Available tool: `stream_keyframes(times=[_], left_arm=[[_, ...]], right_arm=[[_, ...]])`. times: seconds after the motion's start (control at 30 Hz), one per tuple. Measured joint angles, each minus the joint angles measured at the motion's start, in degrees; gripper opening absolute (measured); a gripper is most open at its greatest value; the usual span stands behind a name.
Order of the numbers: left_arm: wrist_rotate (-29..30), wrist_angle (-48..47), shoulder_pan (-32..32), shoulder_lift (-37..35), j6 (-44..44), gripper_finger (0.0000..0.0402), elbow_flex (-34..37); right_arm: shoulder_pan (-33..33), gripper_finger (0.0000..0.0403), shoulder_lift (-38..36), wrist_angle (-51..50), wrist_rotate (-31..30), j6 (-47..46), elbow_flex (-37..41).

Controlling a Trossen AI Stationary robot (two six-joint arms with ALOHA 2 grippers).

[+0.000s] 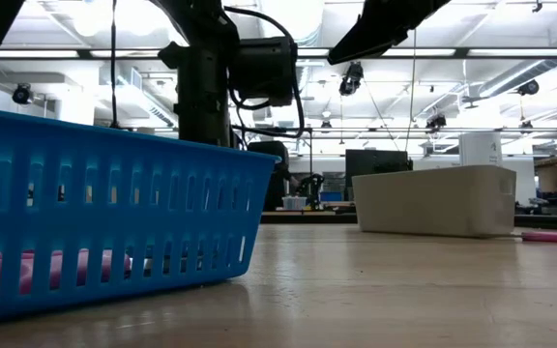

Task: Pick & Place Paint Supplies
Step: Put the green scissors into the blue bin

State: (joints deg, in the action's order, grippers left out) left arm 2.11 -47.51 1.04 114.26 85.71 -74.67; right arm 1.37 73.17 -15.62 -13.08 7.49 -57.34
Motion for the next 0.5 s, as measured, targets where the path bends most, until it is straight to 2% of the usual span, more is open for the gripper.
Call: stream_keyframes(times=[0.33,0.5], left_arm=[[-0.02,-0.67,0.00,-0.07,-0.81,0.0097,-0.77],[1.52,-0.97,0.04,-0.33,-6.36,0.0097,-2.98]], right_arm=[[0.00,0.0143,0.01,-0.01,0.00,0.00,0.01],[0.00,0.0143,0.00,0.00,0.00,0.00,0.00]])
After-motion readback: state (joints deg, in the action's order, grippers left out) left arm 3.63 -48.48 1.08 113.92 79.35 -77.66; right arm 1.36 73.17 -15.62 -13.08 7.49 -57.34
